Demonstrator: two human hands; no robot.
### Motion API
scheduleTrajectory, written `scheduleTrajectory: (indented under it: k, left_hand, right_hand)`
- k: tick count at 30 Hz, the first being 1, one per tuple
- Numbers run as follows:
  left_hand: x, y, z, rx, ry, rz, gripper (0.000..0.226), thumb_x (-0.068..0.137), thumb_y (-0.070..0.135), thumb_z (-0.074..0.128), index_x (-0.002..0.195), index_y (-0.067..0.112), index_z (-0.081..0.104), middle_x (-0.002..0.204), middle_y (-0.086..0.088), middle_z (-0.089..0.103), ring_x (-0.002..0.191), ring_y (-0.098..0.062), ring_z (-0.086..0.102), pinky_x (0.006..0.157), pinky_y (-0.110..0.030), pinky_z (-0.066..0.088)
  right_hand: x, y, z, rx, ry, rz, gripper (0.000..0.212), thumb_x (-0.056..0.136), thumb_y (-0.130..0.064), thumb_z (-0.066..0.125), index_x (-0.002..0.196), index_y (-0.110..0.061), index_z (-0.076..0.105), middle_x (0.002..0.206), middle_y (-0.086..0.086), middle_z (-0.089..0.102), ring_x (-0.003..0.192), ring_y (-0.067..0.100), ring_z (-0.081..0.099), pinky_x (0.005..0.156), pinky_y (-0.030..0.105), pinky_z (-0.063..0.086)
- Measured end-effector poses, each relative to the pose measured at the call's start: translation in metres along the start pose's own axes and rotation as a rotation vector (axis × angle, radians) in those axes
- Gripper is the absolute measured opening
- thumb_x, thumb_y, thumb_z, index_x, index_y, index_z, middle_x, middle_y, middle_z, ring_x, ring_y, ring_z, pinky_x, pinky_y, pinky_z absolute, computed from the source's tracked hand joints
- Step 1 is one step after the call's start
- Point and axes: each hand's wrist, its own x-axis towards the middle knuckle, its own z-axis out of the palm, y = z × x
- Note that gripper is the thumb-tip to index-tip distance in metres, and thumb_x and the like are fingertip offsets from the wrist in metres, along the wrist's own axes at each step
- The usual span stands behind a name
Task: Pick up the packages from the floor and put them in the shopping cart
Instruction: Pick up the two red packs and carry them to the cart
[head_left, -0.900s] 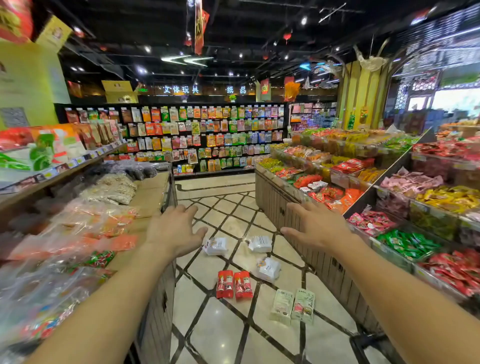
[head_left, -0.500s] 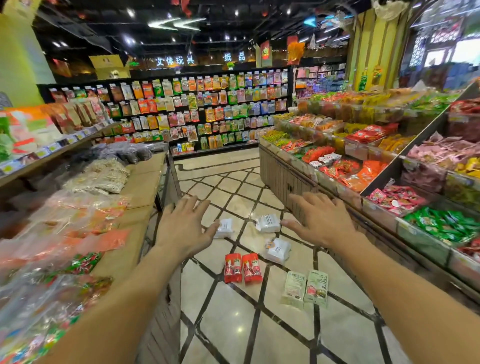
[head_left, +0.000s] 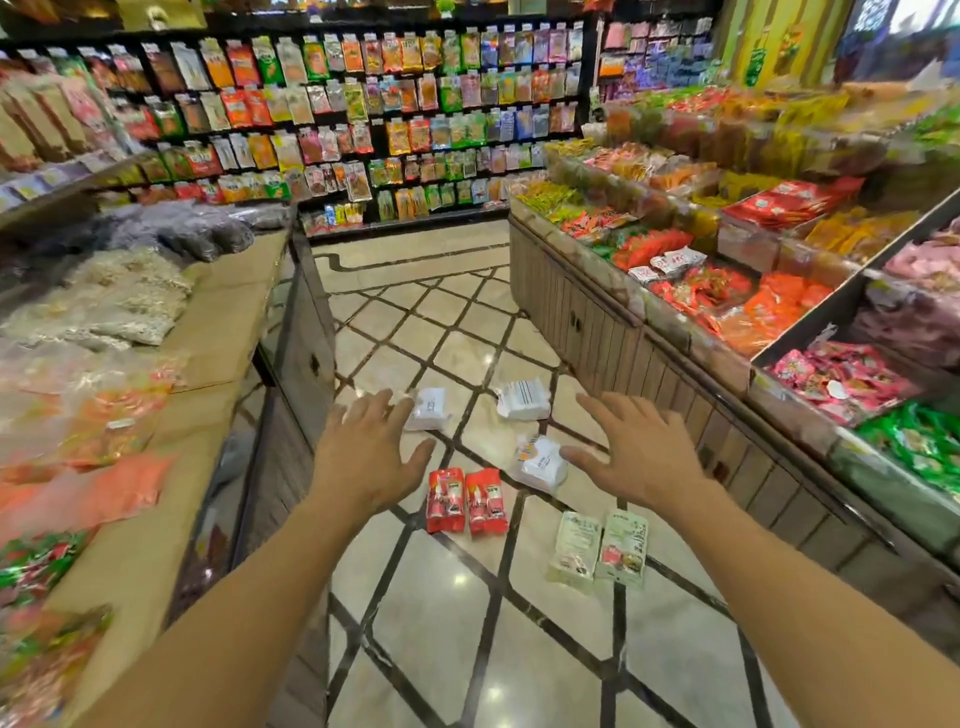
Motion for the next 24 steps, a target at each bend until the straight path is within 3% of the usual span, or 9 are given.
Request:
scheduleTrajectory:
  k: [6, 10, 14, 16, 24]
  left_hand:
    - [0.099, -0.034, 0.063, -0.081, 0.005, 0.084, 0.077, 0.091, 0.063, 0.031, 0.143, 0.015, 0.061, 0.145, -0.016, 0.061, 0.130, -0.037, 0.059, 0.107, -0.056, 0.043]
    - [0.172, -0.069, 0.093, -0.128, -0.050, 0.043, 0.080, 0.089, 0.063, 0.030, 0.144, 0.014, 0.062, 0.143, -0.016, 0.063, 0.128, -0.038, 0.060, 0.105, -0.054, 0.044]
    - [0.240, -0.106, 0.116, -0.114, -0.104, -0.008, 0.087, 0.086, 0.067, 0.019, 0.148, 0.018, 0.056, 0.145, -0.013, 0.061, 0.131, -0.035, 0.057, 0.104, -0.049, 0.044]
    - [0.272, -0.123, 0.131, -0.094, -0.143, -0.023, 0.089, 0.086, 0.067, 0.016, 0.149, 0.018, 0.055, 0.142, -0.012, 0.061, 0.129, -0.033, 0.057, 0.103, -0.048, 0.043]
    - [0.387, -0.144, 0.184, -0.159, -0.201, -0.059, 0.078, 0.089, 0.061, 0.036, 0.146, 0.012, 0.057, 0.142, -0.018, 0.060, 0.128, -0.040, 0.056, 0.100, -0.051, 0.044]
  right_hand:
    - [0.119, -0.014, 0.038, -0.005, -0.031, 0.003, 0.107, 0.070, -0.089, -0.003, 0.164, -0.041, 0.018, 0.168, -0.002, 0.033, 0.152, 0.026, 0.032, 0.113, 0.049, 0.035]
    - [0.200, -0.034, 0.061, 0.017, -0.049, 0.016, 0.085, 0.092, -0.084, 0.026, 0.164, -0.038, 0.020, 0.167, 0.000, 0.034, 0.152, 0.025, 0.032, 0.114, 0.047, 0.034]
    - [0.273, -0.057, 0.077, 0.088, -0.060, 0.053, 0.080, 0.095, -0.078, 0.036, 0.163, -0.037, 0.025, 0.165, 0.000, 0.038, 0.151, 0.025, 0.034, 0.113, 0.048, 0.035]
    - [0.305, -0.065, 0.087, 0.103, -0.071, 0.046, 0.080, 0.095, -0.078, 0.036, 0.163, -0.036, 0.025, 0.165, 0.001, 0.038, 0.151, 0.026, 0.034, 0.113, 0.048, 0.035]
    - [0.420, -0.074, 0.138, 0.160, -0.097, 0.041, 0.092, 0.086, -0.083, 0.021, 0.159, -0.030, 0.038, 0.154, 0.005, 0.051, 0.140, 0.030, 0.049, 0.104, 0.049, 0.045]
